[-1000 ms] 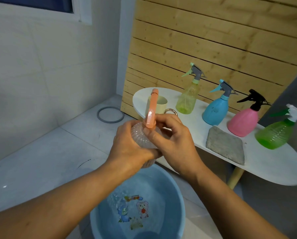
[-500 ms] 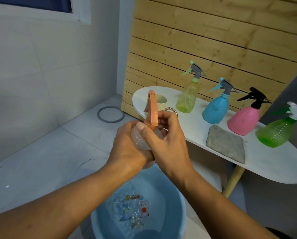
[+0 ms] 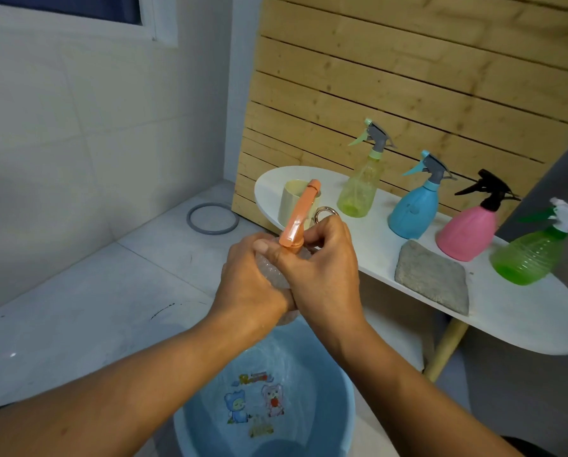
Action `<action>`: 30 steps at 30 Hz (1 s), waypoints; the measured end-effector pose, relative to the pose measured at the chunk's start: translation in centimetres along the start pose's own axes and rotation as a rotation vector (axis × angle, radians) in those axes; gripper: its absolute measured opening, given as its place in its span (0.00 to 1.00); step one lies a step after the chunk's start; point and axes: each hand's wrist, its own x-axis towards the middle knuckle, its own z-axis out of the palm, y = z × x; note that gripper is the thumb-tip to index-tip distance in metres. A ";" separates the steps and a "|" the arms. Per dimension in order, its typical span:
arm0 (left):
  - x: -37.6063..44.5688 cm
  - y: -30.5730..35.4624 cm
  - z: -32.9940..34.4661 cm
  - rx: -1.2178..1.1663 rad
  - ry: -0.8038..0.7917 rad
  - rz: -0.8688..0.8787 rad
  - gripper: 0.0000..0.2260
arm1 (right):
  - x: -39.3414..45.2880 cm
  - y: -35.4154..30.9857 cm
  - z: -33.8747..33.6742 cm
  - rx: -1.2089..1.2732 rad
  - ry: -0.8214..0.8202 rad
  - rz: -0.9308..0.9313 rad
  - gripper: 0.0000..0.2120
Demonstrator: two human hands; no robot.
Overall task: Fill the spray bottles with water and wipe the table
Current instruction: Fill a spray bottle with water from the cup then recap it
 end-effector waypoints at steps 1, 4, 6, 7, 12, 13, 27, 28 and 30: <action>0.1 0.0 0.0 0.005 0.006 0.007 0.12 | -0.2 0.1 0.0 0.011 -0.009 -0.009 0.24; 0.4 -0.1 -0.2 0.028 0.042 0.016 0.10 | -1.0 0.5 -0.3 0.097 -0.079 -0.059 0.21; 0.4 -0.6 -0.5 -0.003 0.071 -0.022 0.21 | -1.4 0.7 -0.4 0.111 -0.124 -0.095 0.19; 0.4 -0.8 -0.6 -0.014 0.083 -0.041 0.27 | -1.4 0.7 -0.4 0.105 -0.129 -0.118 0.17; 0.3 -1.3 -0.5 -0.010 0.055 -0.031 0.35 | -0.7 0.4 0.0 0.140 -0.065 -0.007 0.17; 0.3 -1.3 -0.5 -0.023 0.046 -0.025 0.33 | -0.8 0.4 0.1 0.140 -0.060 0.029 0.19; 0.3 -1.3 -0.6 0.014 0.089 -0.005 0.35 | 0.3 -0.1 -0.1 0.058 -0.136 -0.010 0.12; 0.4 -1.3 -0.9 0.024 0.042 -0.009 0.37 | 0.7 -0.2 -0.4 0.066 -0.148 -0.024 0.11; 1.0 -0.9 -2.1 -0.057 -0.119 -0.024 0.41 | 1.8 -0.2 -1.5 0.078 -0.195 -0.050 0.09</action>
